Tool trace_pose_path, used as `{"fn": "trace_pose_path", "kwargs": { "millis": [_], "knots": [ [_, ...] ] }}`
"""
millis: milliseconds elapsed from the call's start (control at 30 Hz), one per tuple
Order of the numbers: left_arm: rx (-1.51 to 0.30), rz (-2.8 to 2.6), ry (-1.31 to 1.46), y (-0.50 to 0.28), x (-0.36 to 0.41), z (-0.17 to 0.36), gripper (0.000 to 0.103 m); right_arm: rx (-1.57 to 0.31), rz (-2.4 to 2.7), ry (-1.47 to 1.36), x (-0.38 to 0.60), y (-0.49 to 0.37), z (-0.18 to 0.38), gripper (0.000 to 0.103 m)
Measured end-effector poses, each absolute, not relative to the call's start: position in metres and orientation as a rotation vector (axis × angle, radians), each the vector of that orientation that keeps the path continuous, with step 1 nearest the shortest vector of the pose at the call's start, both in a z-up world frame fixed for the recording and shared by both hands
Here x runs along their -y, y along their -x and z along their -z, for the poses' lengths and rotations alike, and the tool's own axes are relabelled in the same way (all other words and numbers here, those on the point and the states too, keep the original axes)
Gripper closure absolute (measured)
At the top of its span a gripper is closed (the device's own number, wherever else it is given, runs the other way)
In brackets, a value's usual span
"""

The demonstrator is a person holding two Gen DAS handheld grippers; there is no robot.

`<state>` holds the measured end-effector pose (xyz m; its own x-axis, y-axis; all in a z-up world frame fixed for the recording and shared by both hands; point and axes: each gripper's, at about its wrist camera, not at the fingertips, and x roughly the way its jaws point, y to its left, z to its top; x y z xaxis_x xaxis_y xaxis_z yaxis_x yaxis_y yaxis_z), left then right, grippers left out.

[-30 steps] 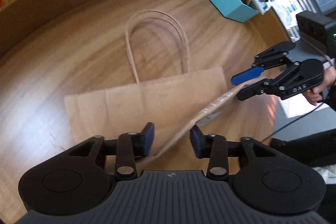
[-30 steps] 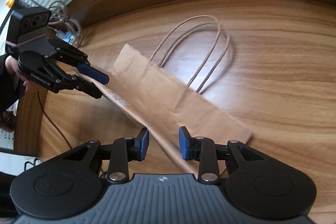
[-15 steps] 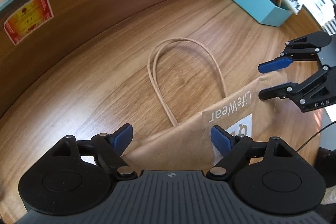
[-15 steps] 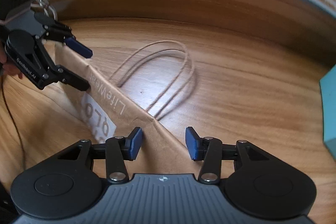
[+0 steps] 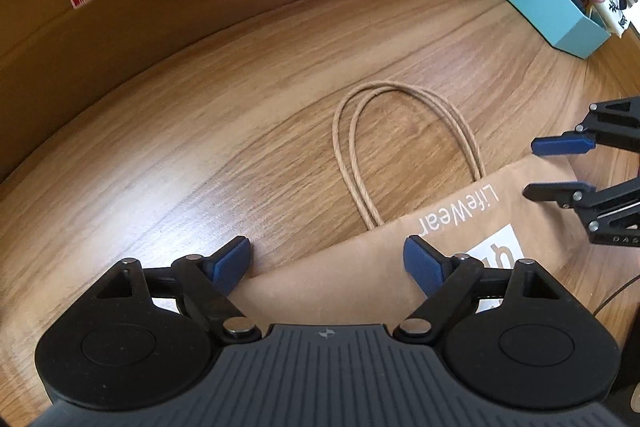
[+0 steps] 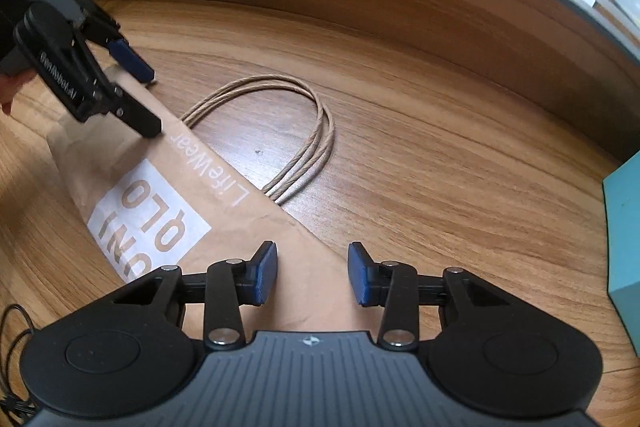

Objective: Fold shopping bag

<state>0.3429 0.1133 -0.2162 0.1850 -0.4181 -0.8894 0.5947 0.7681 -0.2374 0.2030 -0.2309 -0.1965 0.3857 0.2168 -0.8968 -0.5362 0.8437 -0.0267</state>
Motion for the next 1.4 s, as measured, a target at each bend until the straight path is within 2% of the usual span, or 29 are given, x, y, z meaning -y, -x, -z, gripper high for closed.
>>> {"fn": "trace_pose_path", "kwargs": {
  "millis": [267, 467, 533, 700, 1067, 1400],
  "knots": [
    [-1.098, 0.695, -0.116, -0.314, -0.112, 0.178, 0.019, -1.059, -0.477, 0.339, 0.234, -0.205, 0.199, 0.058],
    [-1.115, 0.696, -0.117, -0.274, -0.094, 0.178, 0.023, -1.048, -0.474, 0.339, 0.232, -0.196, 0.197, 0.058],
    [-1.140, 0.674, -0.101, -0.265, -0.089, 0.185, 0.031, -1.045, -0.474, 0.339, 0.233, -0.194, 0.196, 0.058],
    [-1.182, 0.613, -0.054, -0.250, -0.081, 0.202, 0.041, -1.043, -0.476, 0.332, 0.235, -0.190, 0.195, 0.058],
    [-1.167, 0.563, -0.012, -0.247, -0.085, 0.213, 0.041, -1.067, -0.517, 0.353, 0.237, -0.190, 0.193, 0.056],
    [-1.204, 0.399, 0.228, -0.229, -0.124, 0.203, 0.040, -1.130, -0.503, 0.294, 0.238, -0.177, 0.194, 0.051]
  ]
}}
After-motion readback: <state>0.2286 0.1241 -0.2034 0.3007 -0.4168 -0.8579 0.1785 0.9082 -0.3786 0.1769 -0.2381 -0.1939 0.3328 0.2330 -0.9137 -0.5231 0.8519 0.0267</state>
